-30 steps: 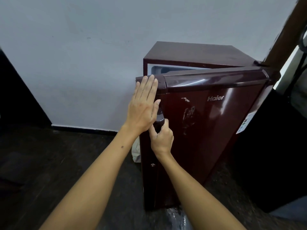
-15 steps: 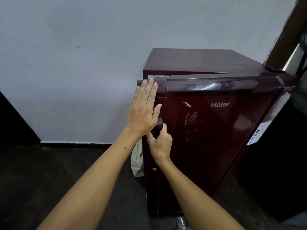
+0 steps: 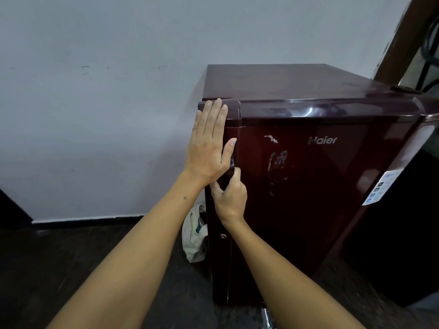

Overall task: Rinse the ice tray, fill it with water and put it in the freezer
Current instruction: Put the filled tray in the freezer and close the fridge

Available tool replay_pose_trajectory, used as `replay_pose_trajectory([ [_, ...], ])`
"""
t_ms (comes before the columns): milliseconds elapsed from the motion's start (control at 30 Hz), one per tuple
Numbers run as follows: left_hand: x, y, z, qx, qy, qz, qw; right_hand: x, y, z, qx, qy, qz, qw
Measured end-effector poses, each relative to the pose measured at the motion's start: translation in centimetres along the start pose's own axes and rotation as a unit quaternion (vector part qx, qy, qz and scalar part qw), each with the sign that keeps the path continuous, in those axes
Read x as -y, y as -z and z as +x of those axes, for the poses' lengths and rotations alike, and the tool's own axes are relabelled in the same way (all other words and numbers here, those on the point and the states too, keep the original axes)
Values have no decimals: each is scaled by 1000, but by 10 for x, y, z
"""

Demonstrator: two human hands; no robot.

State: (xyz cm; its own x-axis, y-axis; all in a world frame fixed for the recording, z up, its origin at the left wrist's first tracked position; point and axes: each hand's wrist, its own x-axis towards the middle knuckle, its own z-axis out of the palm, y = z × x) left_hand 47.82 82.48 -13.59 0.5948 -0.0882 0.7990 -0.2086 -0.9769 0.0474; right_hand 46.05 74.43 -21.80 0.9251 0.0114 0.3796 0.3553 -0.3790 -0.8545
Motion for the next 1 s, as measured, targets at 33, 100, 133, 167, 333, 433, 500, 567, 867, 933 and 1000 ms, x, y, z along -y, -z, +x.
replay_pose_trajectory([
  [33, 3, -2, 1, -1, -2, -2, 1000, 0, -2, 2, -1, -1, -3, 1000],
  [100, 6, -5, 2, -2, -4, -8, 1000, -1, -5, 4, -7, -3, -3, 1000],
  [133, 7, -6, 2, -3, -6, -10, 1000, -2, -6, 4, -12, -3, -2, 1000],
  [167, 7, -7, 3, -4, -7, -12, 1000, -3, -7, 4, -16, -2, -3, 1000],
  [333, 8, -8, 3, -7, -8, -14, 1000, -5, -10, 4, -29, -2, -4, 1000],
  [433, 8, -9, 3, -8, -7, -15, 1000, -5, -11, 3, -32, 2, -7, 999],
  [500, 8, -10, 3, -10, -9, -16, 1000, -5, -11, 3, -32, 0, -7, 999],
  [567, 9, -10, 3, -9, -8, -15, 1000, -5, -13, 2, -32, -6, -8, 999],
  [867, 6, -7, 3, -7, -2, -14, 1000, -2, -10, 1, -36, -9, -18, 999],
  [933, 6, -6, 3, -4, -1, -14, 1000, -2, -11, 1, -38, -13, -18, 999],
  [1000, 6, -5, 3, -1, -1, -13, 1000, -2, -11, 0, -40, -17, -18, 999],
])
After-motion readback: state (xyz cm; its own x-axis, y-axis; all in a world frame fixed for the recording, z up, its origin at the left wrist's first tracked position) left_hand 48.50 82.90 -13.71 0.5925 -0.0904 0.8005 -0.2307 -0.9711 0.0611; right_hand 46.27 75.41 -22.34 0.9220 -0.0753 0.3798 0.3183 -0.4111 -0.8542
